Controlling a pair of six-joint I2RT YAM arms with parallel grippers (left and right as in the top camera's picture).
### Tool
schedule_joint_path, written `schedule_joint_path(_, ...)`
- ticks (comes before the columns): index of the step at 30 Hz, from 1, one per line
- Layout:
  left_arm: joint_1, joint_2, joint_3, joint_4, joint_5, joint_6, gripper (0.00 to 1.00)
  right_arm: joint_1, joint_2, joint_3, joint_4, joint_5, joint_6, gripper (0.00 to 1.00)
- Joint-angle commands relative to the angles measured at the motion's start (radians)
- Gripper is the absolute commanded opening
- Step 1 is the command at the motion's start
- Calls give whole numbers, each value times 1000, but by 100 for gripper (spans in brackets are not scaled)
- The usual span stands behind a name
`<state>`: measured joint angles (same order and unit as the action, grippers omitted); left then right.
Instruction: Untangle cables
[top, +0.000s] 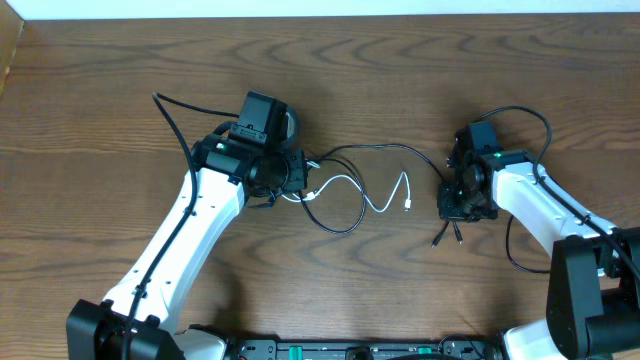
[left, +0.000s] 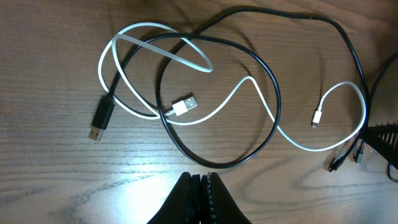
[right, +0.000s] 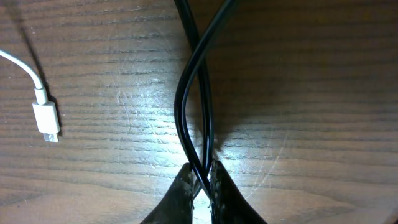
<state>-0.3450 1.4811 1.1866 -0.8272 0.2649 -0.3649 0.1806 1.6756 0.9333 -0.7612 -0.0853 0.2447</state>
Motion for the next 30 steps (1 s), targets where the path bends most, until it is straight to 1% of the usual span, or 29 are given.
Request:
schedule_joint_path(1,0,9,-3,-3,12,9,8,4,-2,-6,-2,4,2,9)
schedule_joint_path(4,0,9,-4,-2,12,10,8,4,-2,-6,-10,5,2,8)
schedule_joint_path(7,0,9,-5,-3,12,9,8,4,-2,-7,-13,5,2,1)
schedule_joint_path(8,0,9,-5,-3,12,10,8,4,-2,-7,-14,4,2,1)
schedule_joint_path(16,0,9,-5,-3,12,9,8,4,-3,-1,-39,4,1,1)
schedule_joint_path(21,0,9,-5,-3,12,9,8,-2,-26,59,-136,5,1,1)
schedule_joint_path(24,0,9,-5,-3,12,9,8,-19,-70,124,-191,6,1,1)
schedule_joint_path(27,0,9,-5,-5,12,9,8,-50,-120,162,-208,45,2,1)
schedule_joint_path(30,0,9,-5,-10,12,10,8,-104,-177,170,-212,161,45,1)
